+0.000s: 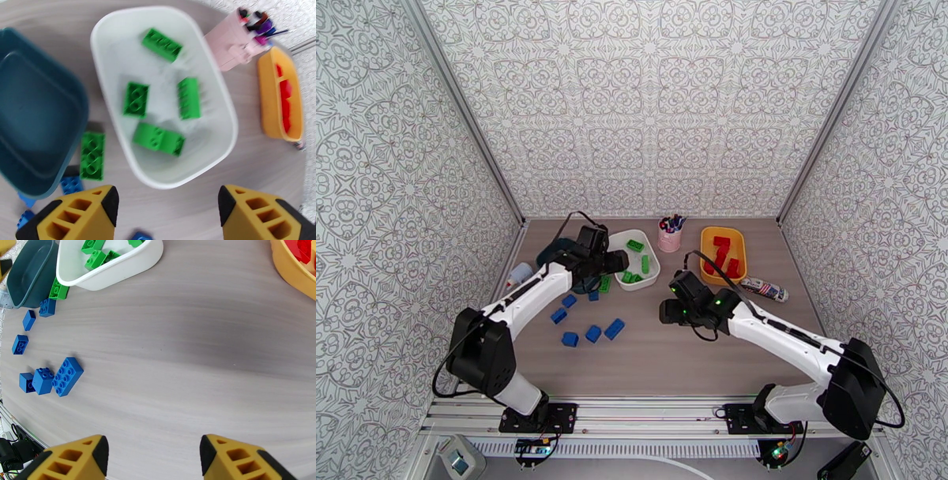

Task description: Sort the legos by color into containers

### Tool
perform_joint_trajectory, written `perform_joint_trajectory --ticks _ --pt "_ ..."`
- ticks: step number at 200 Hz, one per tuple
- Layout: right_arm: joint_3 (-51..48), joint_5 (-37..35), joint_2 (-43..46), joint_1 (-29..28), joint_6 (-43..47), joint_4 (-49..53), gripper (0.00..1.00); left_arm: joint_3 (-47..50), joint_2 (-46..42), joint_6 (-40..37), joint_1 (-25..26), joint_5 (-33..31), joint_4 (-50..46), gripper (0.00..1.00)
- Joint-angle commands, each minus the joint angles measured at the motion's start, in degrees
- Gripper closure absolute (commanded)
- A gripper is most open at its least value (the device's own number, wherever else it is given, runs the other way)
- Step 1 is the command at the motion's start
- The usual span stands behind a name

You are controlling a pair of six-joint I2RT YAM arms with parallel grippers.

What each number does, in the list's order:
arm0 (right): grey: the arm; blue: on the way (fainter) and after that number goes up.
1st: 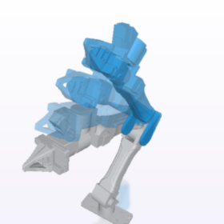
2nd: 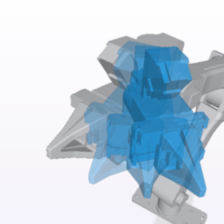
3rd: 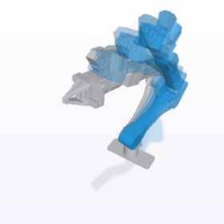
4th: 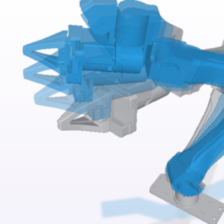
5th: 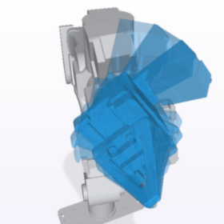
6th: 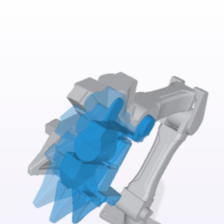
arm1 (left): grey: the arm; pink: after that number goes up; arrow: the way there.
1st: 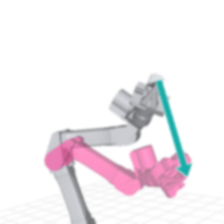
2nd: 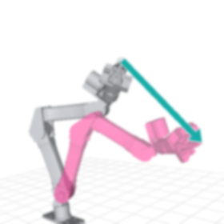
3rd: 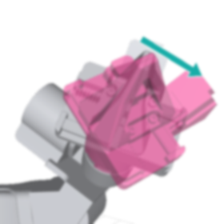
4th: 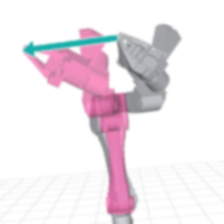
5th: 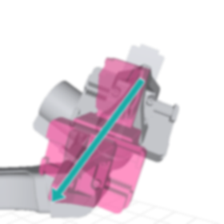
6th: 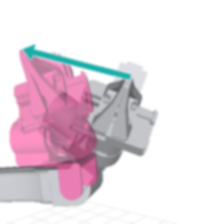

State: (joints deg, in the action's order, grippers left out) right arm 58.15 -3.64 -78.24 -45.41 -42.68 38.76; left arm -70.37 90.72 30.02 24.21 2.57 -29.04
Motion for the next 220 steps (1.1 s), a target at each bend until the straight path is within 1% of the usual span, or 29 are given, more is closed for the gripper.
perform_joint_trajectory --ticks 1,24,64,83,97,133,182,220 --pt "1.5 1.6 -0.9 0.0 -0.2 -1.9 0.38 2.6 -1.6 -2.7 -0.4 -4.0 -3.3 0.31" --pt "1.8 1.9 -1.3 -0.5 -0.2 -2.1 0.40 4.3 -0.9 -3.2 -0.4 -5.0 -3.5 0.33" --pt "2.2 2.1 -1.9 -1.9 -0.9 -2.8 0.40 5.4 2.3 -4.4 -0.1 -6.4 -2.8 0.33" --pt "2.3 2.4 -2.6 -2.9 -1.4 -3.6 0.41 4.9 4.5 -5.5 0.1 -6.8 -2.6 0.38" --pt "2.6 2.4 -3.2 -3.5 -1.7 -3.8 0.41 4.2 6.3 -6.4 0.3 -7.3 -2.7 0.40" --pt "3.8 2.2 -4.8 -4.7 -1.8 -3.8 0.41 2.7 9.8 -7.2 0.0 -9.0 -3.3 0.40" --pt "5.0 2.0 -5.5 -4.8 -1.3 -2.8 0.41 0.3 14.0 -8.4 -0.1 -9.2 -3.0 0.38" --pt "5.1 1.5 -5.3 -4.8 -1.1 -2.2 0.42 -1.9 16.7 -9.5 -0.4 -10.7 -3.6 0.38"
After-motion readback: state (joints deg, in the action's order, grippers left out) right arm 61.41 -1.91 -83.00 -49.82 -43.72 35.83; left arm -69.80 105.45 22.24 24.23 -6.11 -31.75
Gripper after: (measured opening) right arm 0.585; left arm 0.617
